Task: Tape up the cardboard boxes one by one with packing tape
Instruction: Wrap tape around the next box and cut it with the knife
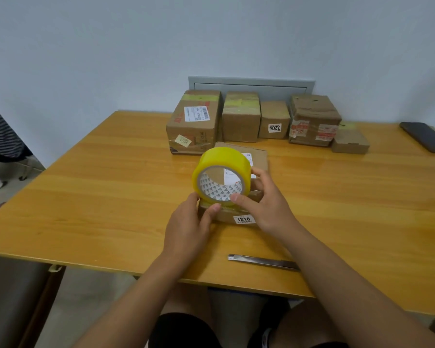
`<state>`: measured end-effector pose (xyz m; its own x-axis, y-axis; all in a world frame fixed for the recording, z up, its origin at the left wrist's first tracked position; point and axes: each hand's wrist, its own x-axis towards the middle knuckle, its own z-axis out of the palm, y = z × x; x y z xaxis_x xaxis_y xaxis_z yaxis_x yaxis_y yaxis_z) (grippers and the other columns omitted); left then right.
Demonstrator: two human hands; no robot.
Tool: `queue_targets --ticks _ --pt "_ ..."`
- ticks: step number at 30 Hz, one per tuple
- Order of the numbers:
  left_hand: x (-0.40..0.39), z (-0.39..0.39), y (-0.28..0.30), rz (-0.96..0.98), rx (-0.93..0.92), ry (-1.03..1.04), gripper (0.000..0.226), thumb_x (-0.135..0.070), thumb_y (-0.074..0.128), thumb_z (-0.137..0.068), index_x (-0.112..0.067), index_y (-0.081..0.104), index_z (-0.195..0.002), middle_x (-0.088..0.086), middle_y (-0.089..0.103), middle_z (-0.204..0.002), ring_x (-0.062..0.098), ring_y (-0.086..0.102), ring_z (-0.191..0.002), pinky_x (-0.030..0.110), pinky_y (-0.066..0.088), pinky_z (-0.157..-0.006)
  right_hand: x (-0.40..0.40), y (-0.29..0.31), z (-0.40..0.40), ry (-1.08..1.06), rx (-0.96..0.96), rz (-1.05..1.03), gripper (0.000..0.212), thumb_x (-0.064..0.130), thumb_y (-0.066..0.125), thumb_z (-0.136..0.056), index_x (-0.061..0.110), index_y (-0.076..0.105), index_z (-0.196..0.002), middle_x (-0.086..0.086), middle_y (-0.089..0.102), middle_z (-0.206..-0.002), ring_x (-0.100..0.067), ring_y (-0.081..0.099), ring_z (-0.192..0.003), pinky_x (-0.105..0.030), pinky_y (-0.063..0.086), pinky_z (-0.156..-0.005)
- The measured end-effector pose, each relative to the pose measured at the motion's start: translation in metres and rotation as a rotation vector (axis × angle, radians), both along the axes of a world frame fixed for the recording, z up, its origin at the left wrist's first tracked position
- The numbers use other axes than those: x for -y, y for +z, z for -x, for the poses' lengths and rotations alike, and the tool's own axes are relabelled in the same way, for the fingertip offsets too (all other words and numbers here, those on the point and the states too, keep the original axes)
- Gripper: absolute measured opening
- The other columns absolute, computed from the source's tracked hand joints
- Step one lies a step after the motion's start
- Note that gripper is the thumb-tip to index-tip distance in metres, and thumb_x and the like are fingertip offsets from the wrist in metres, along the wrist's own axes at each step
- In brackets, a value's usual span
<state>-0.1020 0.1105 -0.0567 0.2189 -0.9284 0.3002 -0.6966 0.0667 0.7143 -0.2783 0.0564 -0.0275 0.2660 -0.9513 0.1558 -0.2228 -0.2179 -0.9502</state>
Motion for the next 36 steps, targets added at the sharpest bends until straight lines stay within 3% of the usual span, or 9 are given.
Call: queue_targets --ticks 4,8,13,17,21,25,28,32,36 --pt "-0.003 -0.001 -0.003 -0.021 0.189 0.067 0.033 -0.052 0.050 -0.095 -0.021 0.058 -0.102 -0.005 0.063 -0.085 0.021 0.060 -0.083 0.036 0.040 -0.059 -0.001 -0.002 -0.001 -0.056 -0.005 0.037 0.051 0.027 0.076 -0.083 0.052 0.047 -0.117 0.009 0.062 -0.112 -0.011 0.057 -0.110 -0.038 0.052 -0.091" --pt "-0.005 0.003 0.000 -0.003 0.373 0.096 0.050 -0.048 0.047 -0.097 -0.013 0.059 -0.130 0.006 0.070 -0.102 0.027 0.063 -0.095 0.035 0.041 -0.066 -0.005 -0.003 0.001 -0.212 0.157 0.053 0.053 0.007 0.067 -0.085 0.046 0.047 -0.116 0.012 0.061 -0.108 -0.011 0.059 -0.104 -0.024 0.053 -0.080" --pt "-0.003 0.003 -0.009 0.082 0.471 0.044 0.059 -0.047 0.034 -0.101 -0.004 0.062 -0.128 0.014 0.062 -0.132 0.030 0.058 -0.122 0.040 0.051 -0.094 -0.003 -0.005 0.002 -0.168 0.095 0.036 0.044 0.015 0.069 -0.087 0.043 0.049 -0.115 0.013 0.060 -0.115 -0.012 0.056 -0.111 -0.038 0.052 -0.093" --pt "-0.002 0.005 -0.010 0.095 0.458 -0.070 0.051 -0.038 0.035 -0.102 -0.004 0.059 -0.130 0.015 0.057 -0.138 0.030 0.051 -0.130 0.041 0.046 -0.104 -0.002 -0.003 0.006 -0.092 -0.017 0.027 0.059 0.025 0.078 -0.082 0.042 0.037 -0.120 0.009 0.058 -0.122 -0.008 0.055 -0.114 -0.029 0.048 -0.094" --pt "-0.003 0.003 -0.005 0.050 0.405 -0.112 0.043 -0.037 0.039 -0.103 -0.010 0.053 -0.133 0.006 0.059 -0.134 0.026 0.055 -0.121 0.039 0.050 -0.092 -0.001 0.002 0.009 -0.056 0.005 -0.013 0.059 0.022 0.079 -0.081 0.039 0.038 -0.119 0.009 0.062 -0.117 -0.008 0.060 -0.107 -0.030 0.054 -0.087" --pt "-0.004 0.003 0.001 0.027 0.460 -0.014 0.043 -0.032 0.052 -0.100 -0.010 0.052 -0.137 0.007 0.069 -0.116 0.031 0.065 -0.093 0.034 0.043 -0.066 0.000 0.012 0.019 -0.059 0.114 -0.043 0.053 0.007 0.073 -0.084 0.042 0.047 -0.114 0.009 0.064 -0.116 -0.009 0.061 -0.107 -0.026 0.057 -0.076" --pt "-0.007 0.005 0.002 0.016 0.494 0.013 0.048 -0.031 0.055 -0.099 -0.011 0.050 -0.143 0.008 0.064 -0.131 0.032 0.067 -0.100 0.040 0.052 -0.077 -0.002 0.016 0.044 -0.155 0.193 0.023 0.052 -0.001 0.064 -0.087 0.038 0.052 -0.118 0.008 0.062 -0.113 -0.012 0.061 -0.107 -0.025 0.055 -0.073" --pt "-0.006 0.010 0.004 0.016 0.553 -0.006 0.047 -0.034 0.045 -0.102 -0.018 0.045 -0.147 0.006 0.057 -0.140 0.026 0.063 -0.109 0.040 0.051 -0.087 -0.005 0.010 0.063 -0.124 0.093 0.056 0.059 0.004 0.065 -0.088 0.048 0.046 -0.122 0.011 0.057 -0.121 -0.010 0.054 -0.115 -0.033 0.051 -0.086" --pt "-0.005 0.011 0.011 -0.045 0.617 -0.063 0.057 -0.045 0.023 -0.098 -0.017 0.054 -0.137 0.010 0.052 -0.144 0.026 0.044 -0.136 0.040 0.034 -0.112 -0.008 0.002 0.058 -0.077 0.121 -0.043 0.044 0.009 0.068 -0.088 0.031 0.050 -0.122 0.008 0.064 -0.113 -0.007 0.062 -0.105 -0.023 0.054 -0.080"
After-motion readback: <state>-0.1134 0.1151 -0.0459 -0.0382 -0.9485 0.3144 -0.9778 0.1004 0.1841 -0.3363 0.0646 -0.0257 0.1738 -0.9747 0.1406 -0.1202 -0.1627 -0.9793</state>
